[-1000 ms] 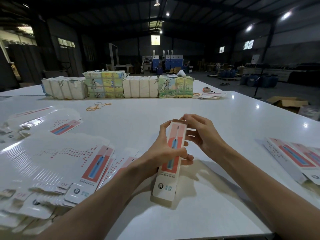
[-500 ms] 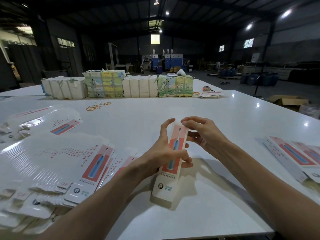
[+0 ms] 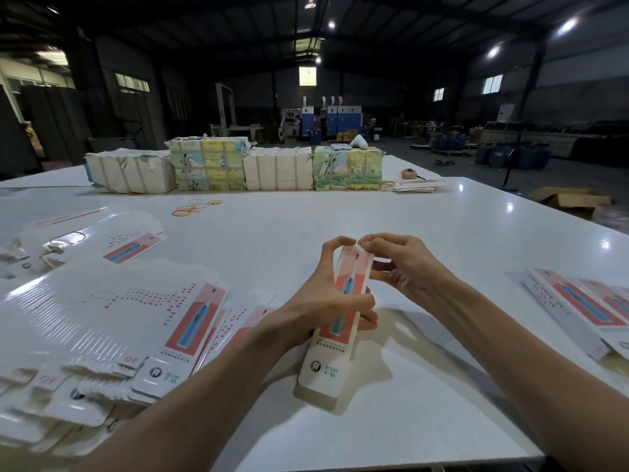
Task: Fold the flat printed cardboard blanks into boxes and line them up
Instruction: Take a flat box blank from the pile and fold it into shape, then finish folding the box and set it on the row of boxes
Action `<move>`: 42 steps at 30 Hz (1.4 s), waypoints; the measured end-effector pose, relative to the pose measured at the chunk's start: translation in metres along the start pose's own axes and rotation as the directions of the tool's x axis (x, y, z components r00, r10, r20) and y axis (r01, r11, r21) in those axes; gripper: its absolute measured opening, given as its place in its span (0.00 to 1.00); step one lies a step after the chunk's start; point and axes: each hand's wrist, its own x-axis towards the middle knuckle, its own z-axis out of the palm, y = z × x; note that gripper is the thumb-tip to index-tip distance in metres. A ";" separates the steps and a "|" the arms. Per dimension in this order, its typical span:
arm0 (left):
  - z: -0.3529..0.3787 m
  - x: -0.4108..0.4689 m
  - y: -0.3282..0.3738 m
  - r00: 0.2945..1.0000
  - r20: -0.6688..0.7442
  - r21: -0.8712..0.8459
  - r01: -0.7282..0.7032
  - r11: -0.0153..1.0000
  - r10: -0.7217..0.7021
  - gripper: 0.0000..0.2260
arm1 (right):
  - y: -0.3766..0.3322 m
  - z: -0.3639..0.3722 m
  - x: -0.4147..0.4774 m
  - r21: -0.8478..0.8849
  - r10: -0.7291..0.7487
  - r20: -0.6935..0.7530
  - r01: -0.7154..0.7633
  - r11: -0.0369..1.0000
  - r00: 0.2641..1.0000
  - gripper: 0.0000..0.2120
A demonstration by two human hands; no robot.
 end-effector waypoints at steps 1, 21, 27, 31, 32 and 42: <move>-0.001 0.000 0.000 1.000 0.000 0.007 0.003 1.000 -0.003 0.43 | 0.000 0.000 0.000 0.007 0.010 0.004 -0.010 1.000 1.000 0.10; 0.002 0.007 0.001 0.993 -0.094 -0.109 0.056 0.992 -0.067 0.45 | 0.016 0.019 -0.013 -0.291 -0.304 -0.017 0.286 0.913 0.953 0.07; 0.001 0.007 0.004 0.992 -0.098 -0.110 0.071 0.991 -0.082 0.43 | 0.021 0.020 -0.009 -0.294 -0.326 -0.023 0.306 0.906 0.945 0.07; 0.000 0.005 0.002 0.985 -0.130 -0.292 0.067 0.954 -0.109 0.43 | 0.025 0.026 -0.009 -0.442 -0.371 0.050 0.353 0.824 0.927 0.14; -0.002 0.006 0.002 0.982 -0.151 -0.353 0.056 0.934 -0.116 0.42 | 0.025 0.028 -0.009 -0.464 -0.370 0.073 0.360 0.809 0.926 0.18; -0.011 0.006 0.010 0.976 -0.191 -0.827 -0.103 0.553 -0.105 0.15 | 0.017 0.048 -0.028 -0.864 -0.335 0.347 0.438 0.249 0.876 0.26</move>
